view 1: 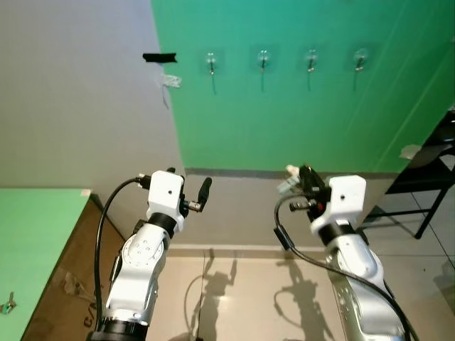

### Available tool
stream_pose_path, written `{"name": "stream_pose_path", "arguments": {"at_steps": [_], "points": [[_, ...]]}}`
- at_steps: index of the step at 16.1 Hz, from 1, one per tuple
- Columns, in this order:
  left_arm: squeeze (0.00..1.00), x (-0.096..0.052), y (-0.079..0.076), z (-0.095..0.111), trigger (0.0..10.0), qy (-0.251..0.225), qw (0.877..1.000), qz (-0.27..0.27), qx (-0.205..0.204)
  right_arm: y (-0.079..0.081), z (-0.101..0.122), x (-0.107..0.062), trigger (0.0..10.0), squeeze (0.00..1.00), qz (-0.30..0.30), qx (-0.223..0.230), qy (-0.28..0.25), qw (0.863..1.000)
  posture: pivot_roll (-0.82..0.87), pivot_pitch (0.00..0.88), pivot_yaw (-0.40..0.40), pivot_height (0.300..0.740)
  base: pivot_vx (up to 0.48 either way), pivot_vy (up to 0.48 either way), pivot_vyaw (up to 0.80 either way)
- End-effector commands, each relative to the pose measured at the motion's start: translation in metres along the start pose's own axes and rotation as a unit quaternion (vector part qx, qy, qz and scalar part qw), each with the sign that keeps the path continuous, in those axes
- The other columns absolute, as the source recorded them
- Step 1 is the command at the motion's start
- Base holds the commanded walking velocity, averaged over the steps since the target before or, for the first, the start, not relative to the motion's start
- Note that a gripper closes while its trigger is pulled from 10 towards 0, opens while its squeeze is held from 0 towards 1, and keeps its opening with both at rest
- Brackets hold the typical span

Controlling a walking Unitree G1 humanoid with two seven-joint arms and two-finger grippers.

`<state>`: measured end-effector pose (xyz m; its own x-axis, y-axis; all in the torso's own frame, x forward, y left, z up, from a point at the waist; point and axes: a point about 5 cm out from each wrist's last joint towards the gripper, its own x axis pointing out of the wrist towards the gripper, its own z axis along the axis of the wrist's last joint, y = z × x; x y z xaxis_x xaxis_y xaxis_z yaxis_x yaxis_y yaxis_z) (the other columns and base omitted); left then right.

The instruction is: Hang keys on a hook

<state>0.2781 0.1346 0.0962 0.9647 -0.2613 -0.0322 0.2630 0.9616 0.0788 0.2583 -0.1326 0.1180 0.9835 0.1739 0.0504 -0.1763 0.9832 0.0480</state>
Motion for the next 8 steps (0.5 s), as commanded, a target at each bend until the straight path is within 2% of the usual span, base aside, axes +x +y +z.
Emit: {"name": "stream_pose_path", "arguments": {"at_steps": [1,2,4,6,8], "points": [[0.0,0.002,0.003,-0.003,10.0,0.014,1.0,0.01,-0.001,0.0,-0.001,0.004,0.0,0.0,0.003,0.01,0.009,1.0,-0.12,0.0,0.052,0.74,0.0,0.0,0.0],[0.0,0.002,0.011,-0.008,10.0,0.029,0.999,0.043,-0.007,0.0,0.001,0.014,0.0,0.0,0.011,0.016,0.007,1.0,-0.12,0.0,0.054,0.74,0.0,0.0,0.0],[0.0,0.002,0.011,-0.01,10.0,0.03,0.999,0.045,0.004,0.003,0.008,0.028,0.0,0.0,0.029,0.023,0.0,0.999,-0.12,0.0,0.057,0.74,0.0,0.0,0.0],[0.0,0.004,0.004,-0.007,10.0,0.021,0.999,0.025,0.017,0.014,0.025,0.052,0.0,0.0,0.087,0.052,-0.005,0.995,-0.11,0.0,0.06,0.74,0.0,0.0,0.0],[0.0,0.007,0.003,-0.007,10.0,0.021,0.999,0.024,0.014,0.033,0.042,0.07,0.0,0.0,0.177,0.078,-0.004,0.981,-0.1,0.0,0.054,0.74,0.0,0.0,0.0]]}}
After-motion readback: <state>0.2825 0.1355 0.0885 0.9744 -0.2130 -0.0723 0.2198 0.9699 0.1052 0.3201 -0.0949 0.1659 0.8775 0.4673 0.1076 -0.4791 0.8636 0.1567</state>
